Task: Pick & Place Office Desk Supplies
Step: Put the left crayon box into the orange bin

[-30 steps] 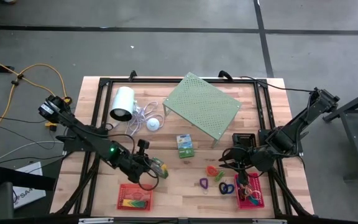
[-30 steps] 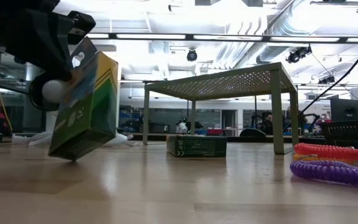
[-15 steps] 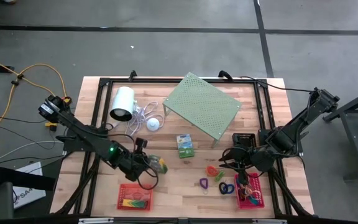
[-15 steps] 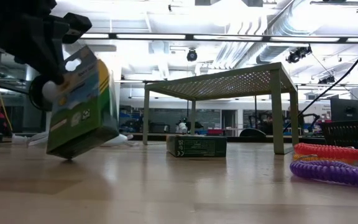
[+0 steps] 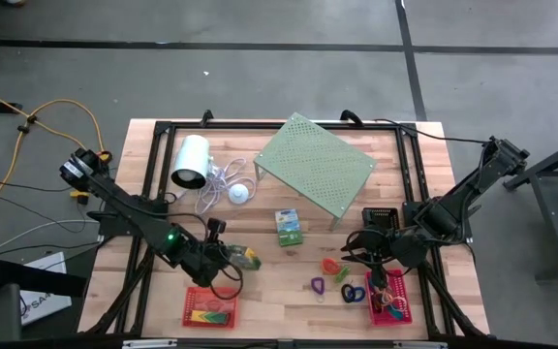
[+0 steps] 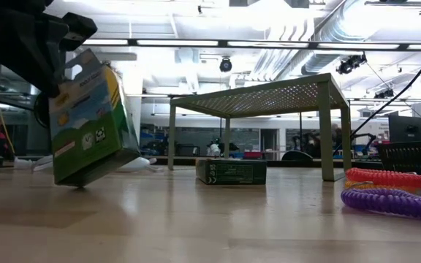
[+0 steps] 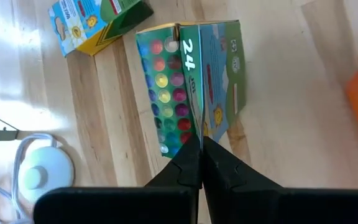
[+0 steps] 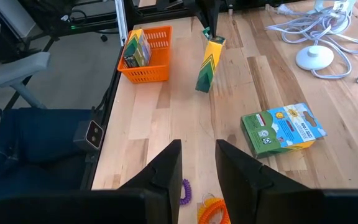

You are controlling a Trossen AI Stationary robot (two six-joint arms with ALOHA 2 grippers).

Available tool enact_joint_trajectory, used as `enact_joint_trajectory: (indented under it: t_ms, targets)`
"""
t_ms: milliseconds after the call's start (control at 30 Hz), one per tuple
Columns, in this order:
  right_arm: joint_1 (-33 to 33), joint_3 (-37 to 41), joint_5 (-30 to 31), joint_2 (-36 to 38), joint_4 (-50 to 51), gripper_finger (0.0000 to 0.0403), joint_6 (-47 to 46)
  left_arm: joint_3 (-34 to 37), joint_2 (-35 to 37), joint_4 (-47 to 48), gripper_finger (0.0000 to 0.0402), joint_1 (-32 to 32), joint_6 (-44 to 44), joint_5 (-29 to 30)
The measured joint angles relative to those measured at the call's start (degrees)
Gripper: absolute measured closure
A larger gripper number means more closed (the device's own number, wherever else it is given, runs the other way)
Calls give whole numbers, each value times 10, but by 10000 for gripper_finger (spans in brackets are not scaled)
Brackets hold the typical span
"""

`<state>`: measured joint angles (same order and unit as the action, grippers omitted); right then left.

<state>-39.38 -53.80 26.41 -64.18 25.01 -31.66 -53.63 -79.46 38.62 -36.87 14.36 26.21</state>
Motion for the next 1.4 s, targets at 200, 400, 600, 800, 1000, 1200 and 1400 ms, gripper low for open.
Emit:
enact_joint_trajectory:
  t_ms: [200, 400, 600, 800, 1000, 1200, 1400]
  targets:
    - [0, 0, 0, 0, 0, 317, 0, -1, 0, 4, 401, -17, -6, 23]
    - [0, 0, 0, 0, 0, 317, 0, -14, 0, 27, 401, -17, -5, 23]
    - [0, 0, 0, 0, 0, 317, 0, -19, 0, 49, 401, -17, -2, 20]
    - [0, 0, 0, 0, 0, 317, 0, -19, 0, 63, 401, -17, 3, 21]
    - [0, 0, 0, 0, 0, 317, 0, -19, 0, 72, 401, -20, 6, 22]
    - [0, 0, 0, 0, 0, 317, 0, -31, 1, 86, 401, -24, 6, 21]
    - [0, 0, 0, 0, 0, 317, 0, -63, 3, 114, 401, -26, 11, 25]
